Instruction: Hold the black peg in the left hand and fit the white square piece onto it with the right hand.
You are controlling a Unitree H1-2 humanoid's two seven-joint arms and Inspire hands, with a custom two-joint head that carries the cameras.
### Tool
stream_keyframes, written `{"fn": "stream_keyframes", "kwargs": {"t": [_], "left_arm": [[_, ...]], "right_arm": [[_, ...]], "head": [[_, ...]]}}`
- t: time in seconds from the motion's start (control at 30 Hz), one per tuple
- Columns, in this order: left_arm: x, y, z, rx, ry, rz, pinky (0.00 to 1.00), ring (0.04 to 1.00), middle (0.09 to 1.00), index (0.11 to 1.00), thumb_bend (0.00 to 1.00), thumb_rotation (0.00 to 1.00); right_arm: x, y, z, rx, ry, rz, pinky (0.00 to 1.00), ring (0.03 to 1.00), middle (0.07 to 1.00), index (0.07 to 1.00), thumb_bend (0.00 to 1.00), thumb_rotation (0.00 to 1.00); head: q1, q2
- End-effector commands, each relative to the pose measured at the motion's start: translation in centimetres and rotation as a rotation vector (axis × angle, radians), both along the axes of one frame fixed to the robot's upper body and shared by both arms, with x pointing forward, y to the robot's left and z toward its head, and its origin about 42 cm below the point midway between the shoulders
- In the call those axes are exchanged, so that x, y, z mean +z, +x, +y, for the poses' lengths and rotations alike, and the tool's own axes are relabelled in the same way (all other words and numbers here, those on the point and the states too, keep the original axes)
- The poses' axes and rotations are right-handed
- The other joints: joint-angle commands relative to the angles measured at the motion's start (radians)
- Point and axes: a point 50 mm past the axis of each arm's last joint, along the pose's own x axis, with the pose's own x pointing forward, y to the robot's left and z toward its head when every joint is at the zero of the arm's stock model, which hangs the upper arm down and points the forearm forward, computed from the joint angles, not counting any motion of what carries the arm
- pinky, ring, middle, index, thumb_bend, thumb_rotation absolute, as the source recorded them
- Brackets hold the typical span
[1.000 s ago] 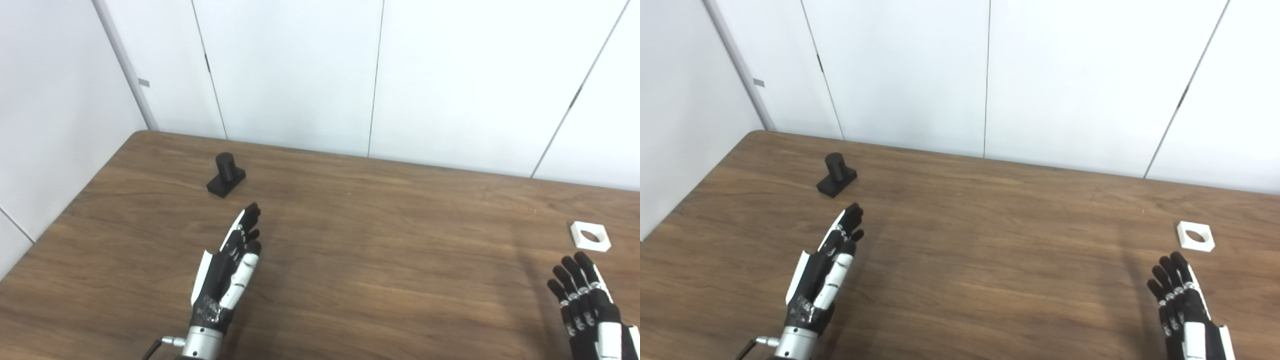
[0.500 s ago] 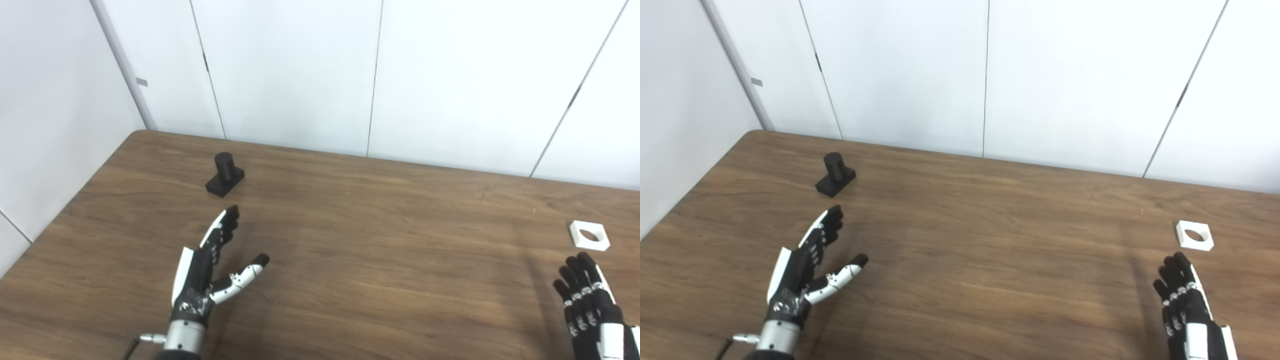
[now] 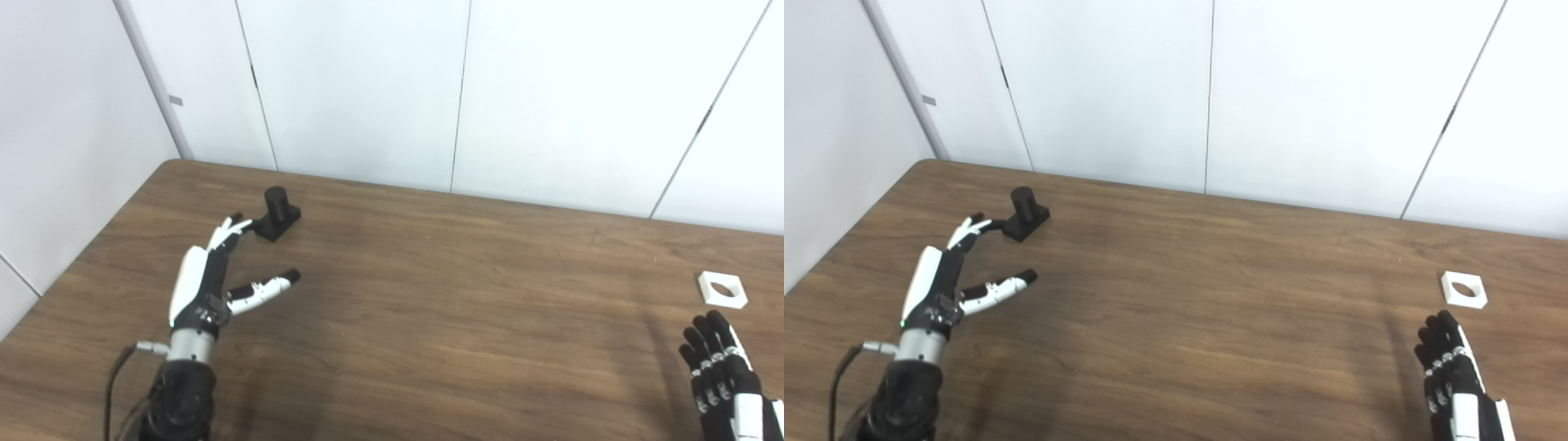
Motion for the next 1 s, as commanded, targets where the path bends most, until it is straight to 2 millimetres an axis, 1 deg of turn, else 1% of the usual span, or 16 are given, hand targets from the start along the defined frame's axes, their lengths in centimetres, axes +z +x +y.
{"fn": "stream_keyframes", "kwargs": {"t": [0.0, 0.13, 0.2, 0.3, 0.33, 0.47, 0.67, 0.8, 0.87, 0.97], "left_arm": [[1.8, 1.3, 0.5, 0.022, 0.060, -0.058, 0.96, 1.000, 0.999, 0.831, 0.83, 0.37], [1.6, 3.2, 1.6, 0.056, 0.092, -0.019, 0.93, 1.000, 1.000, 0.833, 0.83, 0.35], [1.4, 4.1, 2.1, 0.071, 0.115, -0.002, 0.91, 1.000, 1.000, 0.834, 0.83, 0.35], [1.1, 5.4, 2.8, 0.092, 0.141, 0.012, 0.92, 1.000, 1.000, 0.837, 0.84, 0.35], [0.9, 5.8, 3.0, 0.101, 0.148, 0.020, 0.97, 1.000, 1.000, 0.843, 0.85, 0.35], [0.6, 7.5, 3.6, 0.127, 0.176, 0.042, 1.00, 1.000, 1.000, 0.842, 0.86, 0.35], [0.6, 9.1, 3.7, 0.158, 0.184, 0.064, 1.00, 1.000, 0.987, 0.831, 0.86, 0.35], [0.6, 10.2, 3.5, 0.187, 0.188, 0.064, 1.00, 1.000, 0.974, 0.820, 0.87, 0.36], [0.6, 10.7, 3.5, 0.197, 0.170, 0.073, 1.00, 1.000, 0.972, 0.817, 0.86, 0.36], [0.8, 11.6, 3.4, 0.206, 0.136, 0.120, 0.99, 1.000, 0.978, 0.826, 0.87, 0.39]], "right_arm": [[-2.3, -2.2, -0.5, -0.017, 0.008, 0.095, 0.97, 0.951, 0.947, 0.950, 0.59, 0.90], [-2.3, -2.2, -0.5, -0.017, 0.011, 0.088, 0.97, 0.946, 0.945, 0.950, 0.60, 0.89], [-2.3, -2.2, -0.5, -0.018, 0.011, 0.085, 0.99, 0.959, 0.955, 0.959, 0.59, 0.89], [-2.3, -2.3, -0.6, -0.025, 0.004, 0.085, 1.00, 0.959, 0.952, 0.958, 0.59, 0.91], [-2.3, -2.3, -0.6, -0.028, 0.004, 0.086, 0.98, 0.953, 0.949, 0.958, 0.59, 0.90], [-2.3, -2.4, -0.6, -0.029, 0.008, 0.087, 0.98, 0.948, 0.944, 0.955, 0.60, 0.90], [-2.2, -2.5, -0.5, -0.033, 0.005, 0.089, 0.98, 0.947, 0.946, 0.959, 0.58, 0.91], [-2.1, -2.5, -0.4, -0.031, 0.001, 0.090, 0.99, 0.948, 0.949, 0.957, 0.60, 0.92], [-2.1, -2.5, -0.4, -0.030, 0.007, 0.089, 0.99, 0.955, 0.952, 0.961, 0.60, 0.91], [-2.1, -2.6, -0.4, -0.031, 0.014, 0.086, 1.00, 0.957, 0.951, 0.961, 0.58, 0.91]], "head": [[0.001, 0.002], [-0.004, 0.003], [-0.005, 0.004], [-0.006, 0.005], [-0.006, 0.005], [-0.003, 0.010], [-0.003, 0.012], [-0.003, 0.012], [-0.004, 0.014], [-0.007, 0.017]]}}
